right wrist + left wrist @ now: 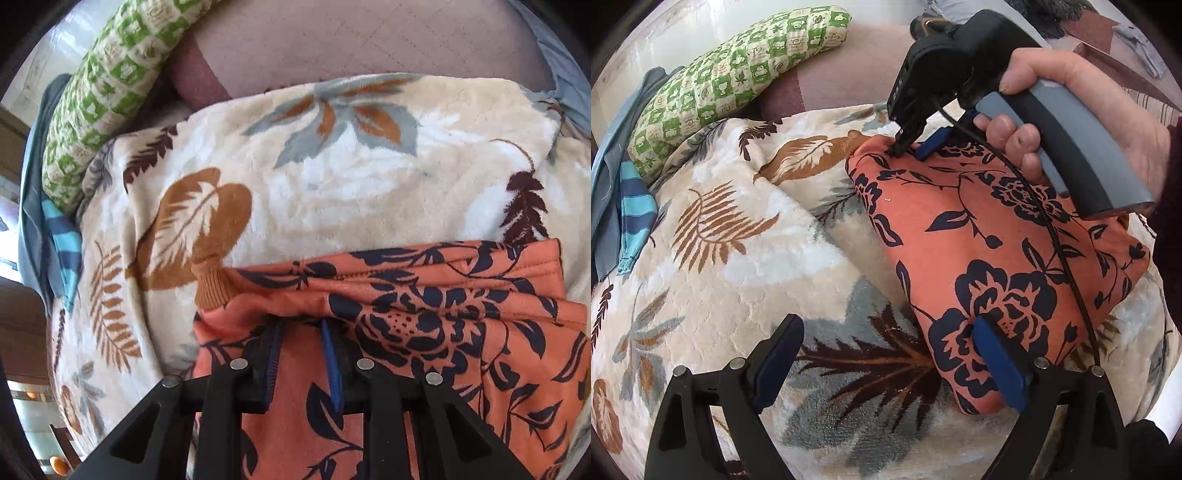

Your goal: Fold small clothes

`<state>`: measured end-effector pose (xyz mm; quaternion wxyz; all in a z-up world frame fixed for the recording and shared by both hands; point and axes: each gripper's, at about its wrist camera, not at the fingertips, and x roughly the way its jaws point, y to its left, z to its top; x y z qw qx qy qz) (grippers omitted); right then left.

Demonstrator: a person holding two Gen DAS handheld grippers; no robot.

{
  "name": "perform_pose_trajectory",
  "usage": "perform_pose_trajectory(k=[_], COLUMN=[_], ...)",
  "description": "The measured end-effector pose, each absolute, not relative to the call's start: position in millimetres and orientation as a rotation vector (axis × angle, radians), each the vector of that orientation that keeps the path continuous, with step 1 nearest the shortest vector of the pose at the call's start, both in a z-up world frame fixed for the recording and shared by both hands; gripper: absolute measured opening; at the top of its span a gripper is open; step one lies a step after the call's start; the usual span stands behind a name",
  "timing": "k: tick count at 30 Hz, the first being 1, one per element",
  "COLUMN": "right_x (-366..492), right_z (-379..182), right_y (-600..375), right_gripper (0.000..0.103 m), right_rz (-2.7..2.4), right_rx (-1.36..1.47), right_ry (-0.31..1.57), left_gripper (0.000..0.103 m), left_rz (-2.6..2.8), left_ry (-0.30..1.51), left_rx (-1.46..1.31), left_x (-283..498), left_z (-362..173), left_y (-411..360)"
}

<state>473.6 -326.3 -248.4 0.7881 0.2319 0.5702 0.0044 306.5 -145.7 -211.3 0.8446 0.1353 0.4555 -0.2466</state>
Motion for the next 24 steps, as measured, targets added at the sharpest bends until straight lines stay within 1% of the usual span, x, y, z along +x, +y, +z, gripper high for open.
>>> perform_pose_trajectory(k=[3,6,9,13,16,20,24], right_x=[448.2,406.7,353.7,283.9,248.0,233.9,239.2], right_z=[-220.7,-199.5,-190.3,-190.5,-209.3,-244.1,-225.0], right_y=[-337.5,-354.0,-365.2,-366.8,-364.2,-358.5,-355.4], right_gripper=[0.025,0.025,0.025,0.025,0.025,0.026,0.026], right_rz=[0.005,0.031,0.026,0.015,0.006,-0.006,-0.009], right_rx=[0.463,0.473,0.453,0.429,0.435,0.440,0.406], right_ry=[1.144,1.108,1.105,1.115,1.148,1.169,1.160], left_gripper=[0.094,0.094,0.094,0.094,0.094,0.094,0.094], left_rz=[-0.517,-0.504,-0.483,-0.444,-0.428,-0.417,-0.406], left_ry=[0.932,0.882,0.846,0.814,0.792,0.776,0.783], left_rx=[0.262,0.230,0.185,0.162,0.160,0.169,0.179], left_x=[306.5,304.2,303.5,302.4,301.7,302.3,306.8], left_z=[-203.5,-191.4,-180.4,-173.2,-171.0,-172.2,-176.7], left_y=[-143.4,-137.5,-129.3,-122.3,-120.7,-122.0,-124.8])
